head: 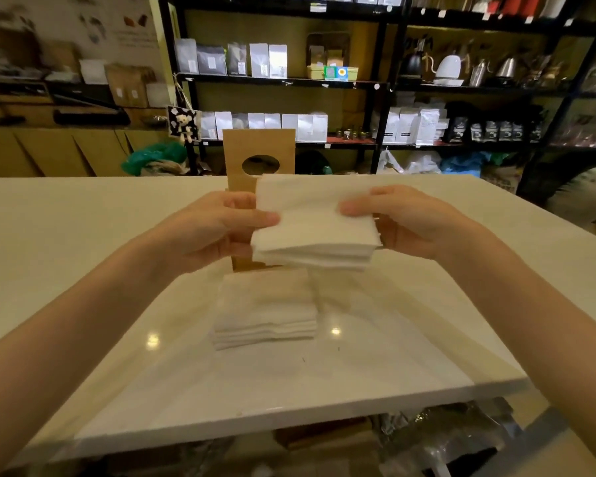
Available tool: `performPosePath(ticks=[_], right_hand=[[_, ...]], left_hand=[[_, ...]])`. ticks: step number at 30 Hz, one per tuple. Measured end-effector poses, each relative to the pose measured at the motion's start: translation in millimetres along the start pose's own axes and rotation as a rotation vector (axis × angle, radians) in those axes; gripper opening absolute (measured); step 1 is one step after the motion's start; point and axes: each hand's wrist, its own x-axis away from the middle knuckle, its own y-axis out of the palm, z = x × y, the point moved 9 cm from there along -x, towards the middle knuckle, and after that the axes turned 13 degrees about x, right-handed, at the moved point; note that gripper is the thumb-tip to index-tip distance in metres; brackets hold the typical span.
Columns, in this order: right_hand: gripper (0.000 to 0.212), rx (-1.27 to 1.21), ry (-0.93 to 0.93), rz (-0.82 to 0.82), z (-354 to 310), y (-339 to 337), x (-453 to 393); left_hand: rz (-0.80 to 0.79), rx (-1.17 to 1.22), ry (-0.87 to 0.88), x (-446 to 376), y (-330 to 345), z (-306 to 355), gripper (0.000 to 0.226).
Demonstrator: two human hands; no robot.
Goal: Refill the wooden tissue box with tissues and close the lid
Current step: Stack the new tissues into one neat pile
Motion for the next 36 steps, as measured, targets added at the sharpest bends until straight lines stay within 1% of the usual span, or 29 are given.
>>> performPosePath(ticks=[2, 4, 8, 12, 17, 19, 21, 23, 25, 27, 29, 31, 32, 33, 35, 36], right_hand=[[0.031, -0.073, 0.087, -0.053, 17, 17, -7], [0.022, -0.076, 0.151, -0.102, 34, 35, -13], [0.029, -0.005, 0.206, -0.126, 51, 56, -21], [0.030, 0.126, 0.210, -0.129, 60, 63, -25], [0.025, 0.254, 0.137, -0.078, 64, 64, -25], [0.030, 0.393, 0.071, -0.022, 61, 62, -25], [0.036, 0.590, 0.007, 0.040, 57, 58, -27], [0.037, 0.740, -0.002, 0.102, 55, 49, -30], [0.037, 0.755, 0.008, 0.125, 55, 41, -32], [0.036, 0.749, 0.004, 0.046, 57, 41, -33], [0.038, 0.771, -0.004, -0.141, 63, 55, -32], [0.058, 0.773, -0.028, -0.290, 67, 69, -31], [0.066, 0.785, -0.045, -0.330, 67, 74, -29], [0.068, 0.802, -0.069, -0.356, 66, 77, -29], [0.065, 0.848, -0.091, -0.369, 66, 77, -30], [0.061, 0.866, -0.087, -0.372, 68, 76, -32]], left_hand=[[0.048, 0.008, -0.014, 11, -16, -8, 0.034], [0.083, 0.022, -0.056, 19, -28, -22, 0.028], [0.114, -0.010, -0.176, 26, -45, -47, 0.037], [0.176, -0.114, -0.204, 30, -57, -58, 0.032], [0.275, -0.410, -0.178, 28, -68, -61, 0.020], [0.289, -0.565, -0.143, 26, -71, -58, 0.020], [0.277, -0.690, -0.125, 24, -72, -55, 0.017], [0.290, -0.731, -0.112, 23, -74, -49, 0.019], [0.308, -0.733, -0.090, 22, -76, -45, 0.027], [0.288, -0.746, -0.102, 21, -76, -47, 0.032], [0.233, -0.813, -0.140, 19, -73, -53, 0.042], [0.167, -0.870, -0.170, 16, -67, -59, 0.047], [0.130, -0.872, -0.184, 15, -63, -61, 0.044], [0.097, -0.866, -0.203, 14, -60, -64, 0.041], [0.067, -0.860, -0.243, 13, -61, -68, 0.039], [0.066, -0.871, -0.266, 12, -63, -70, 0.042]])
